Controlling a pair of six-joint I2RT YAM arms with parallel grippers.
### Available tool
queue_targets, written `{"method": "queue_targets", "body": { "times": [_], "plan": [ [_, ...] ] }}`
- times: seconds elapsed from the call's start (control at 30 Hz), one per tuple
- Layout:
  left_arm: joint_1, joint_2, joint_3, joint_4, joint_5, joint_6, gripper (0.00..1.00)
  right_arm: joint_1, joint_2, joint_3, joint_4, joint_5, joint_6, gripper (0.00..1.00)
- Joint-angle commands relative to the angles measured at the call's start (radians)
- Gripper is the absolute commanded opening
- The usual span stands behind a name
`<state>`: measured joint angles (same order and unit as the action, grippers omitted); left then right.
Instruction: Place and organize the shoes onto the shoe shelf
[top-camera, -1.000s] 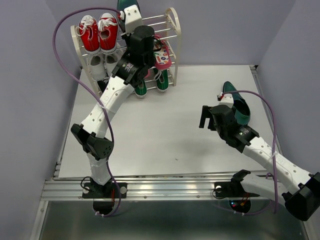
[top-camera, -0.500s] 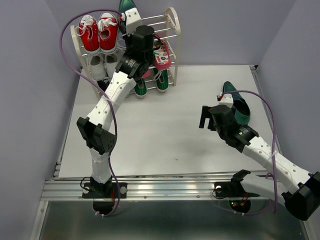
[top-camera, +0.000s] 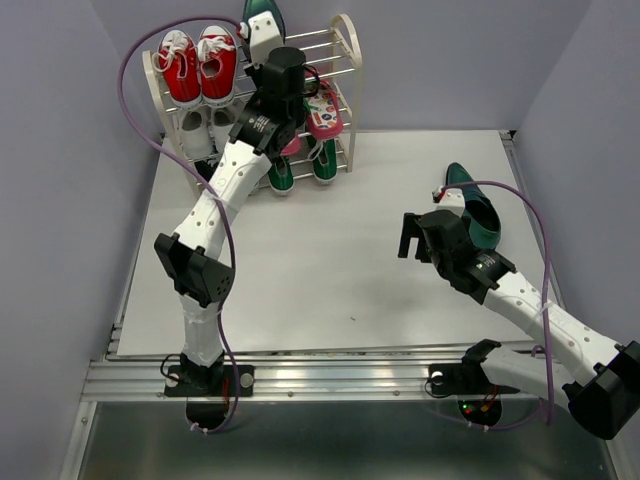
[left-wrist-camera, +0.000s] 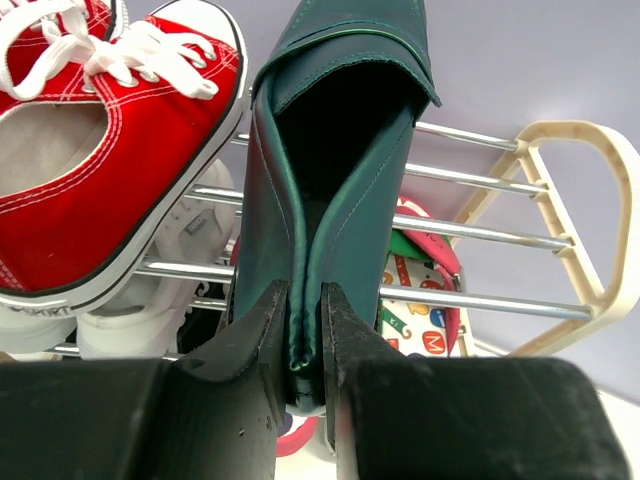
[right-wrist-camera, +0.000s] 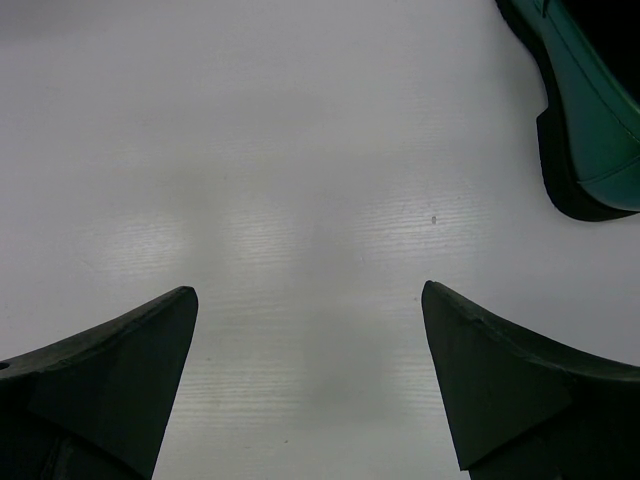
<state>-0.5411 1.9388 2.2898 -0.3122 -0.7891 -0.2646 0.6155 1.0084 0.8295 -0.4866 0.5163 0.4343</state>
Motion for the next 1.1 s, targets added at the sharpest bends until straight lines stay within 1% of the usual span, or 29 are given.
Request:
{"method": "queue_targets", "body": {
  "times": [0.0, 0.03, 0.07, 0.13, 0.17, 0.2, 0.27, 0.33, 0.37, 0.43, 0.47, 0.5, 0.57, 0.63, 0.8, 0.9, 0.93, 0.97, 1.0, 1.07],
  "plan": [
    [0.010, -0.023, 0.106, 0.136, -0.019, -0.025, 0.00, -0.003, -0.010, 0.043, 0.005, 0.024, -0.002, 1.00],
    [0.012, -0.024, 0.105, 0.137, -0.018, -0.022, 0.11, -0.003, -0.010, 0.042, 0.005, 0.022, 0.000, 1.00],
    [0.013, -0.027, 0.100, 0.131, -0.010, -0.022, 0.28, -0.003, -0.011, 0.040, 0.003, 0.022, 0.000, 1.00],
    [0.013, -0.034, 0.089, 0.122, 0.013, -0.035, 0.35, -0.003, -0.016, 0.039, 0.000, 0.025, 0.001, 1.00],
    [0.013, -0.046, 0.079, 0.124, 0.022, -0.041, 0.43, -0.003, -0.017, 0.037, 0.000, 0.028, 0.004, 1.00],
    [0.012, -0.054, 0.067, 0.134, 0.021, -0.045, 0.48, -0.003, -0.019, 0.036, 0.000, 0.027, 0.006, 1.00],
    [0.012, -0.067, 0.045, 0.136, 0.008, -0.062, 0.53, -0.003, -0.024, 0.036, -0.004, 0.022, 0.007, 1.00],
    [0.013, -0.078, 0.042, 0.134, -0.005, -0.064, 0.65, -0.003, -0.027, 0.037, -0.010, 0.021, 0.011, 1.00],
    [0.012, -0.083, 0.037, 0.134, -0.009, -0.064, 0.75, -0.003, -0.030, 0.039, -0.015, 0.019, 0.011, 1.00],
    [0.012, -0.095, 0.034, 0.119, 0.010, -0.067, 0.88, -0.003, -0.034, 0.036, -0.018, 0.016, 0.014, 1.00],
    [0.012, -0.104, 0.034, 0.117, 0.017, -0.073, 0.88, -0.003, -0.036, 0.034, -0.020, 0.014, 0.015, 1.00],
    [0.012, -0.125, 0.016, 0.125, 0.030, -0.073, 0.92, -0.003, -0.034, 0.034, -0.021, 0.014, 0.015, 1.00],
    [0.012, -0.161, -0.015, 0.134, 0.043, -0.073, 0.97, -0.003, -0.028, 0.043, -0.032, 0.008, 0.021, 1.00],
    [0.012, -0.182, -0.026, 0.133, 0.059, -0.071, 0.99, -0.003, -0.027, 0.052, -0.041, 0.004, 0.029, 1.00],
    [-0.008, -0.253, -0.056, 0.108, 0.125, -0.029, 0.99, -0.003, -0.021, 0.074, -0.069, 0.002, 0.076, 1.00],
    [-0.023, -0.305, -0.098, 0.075, 0.163, -0.006, 0.99, -0.003, 0.009, 0.106, -0.133, 0.056, 0.130, 1.00],
    [-0.029, -0.325, -0.117, 0.064, 0.177, 0.001, 0.99, -0.003, 0.019, 0.114, -0.151, 0.071, 0.142, 1.00],
    [-0.042, -0.346, -0.177, 0.056, 0.186, 0.004, 0.99, -0.017, 0.042, 0.118, -0.168, 0.094, 0.150, 1.00],
    [-0.052, -0.403, -0.219, 0.048, 0.191, 0.004, 0.99, -0.028, 0.051, 0.123, -0.171, 0.096, 0.152, 1.00],
    [-0.071, -0.478, -0.326, 0.053, 0.192, 0.004, 0.99, -0.062, 0.074, 0.135, -0.176, 0.058, 0.147, 1.00]
  ]
}}
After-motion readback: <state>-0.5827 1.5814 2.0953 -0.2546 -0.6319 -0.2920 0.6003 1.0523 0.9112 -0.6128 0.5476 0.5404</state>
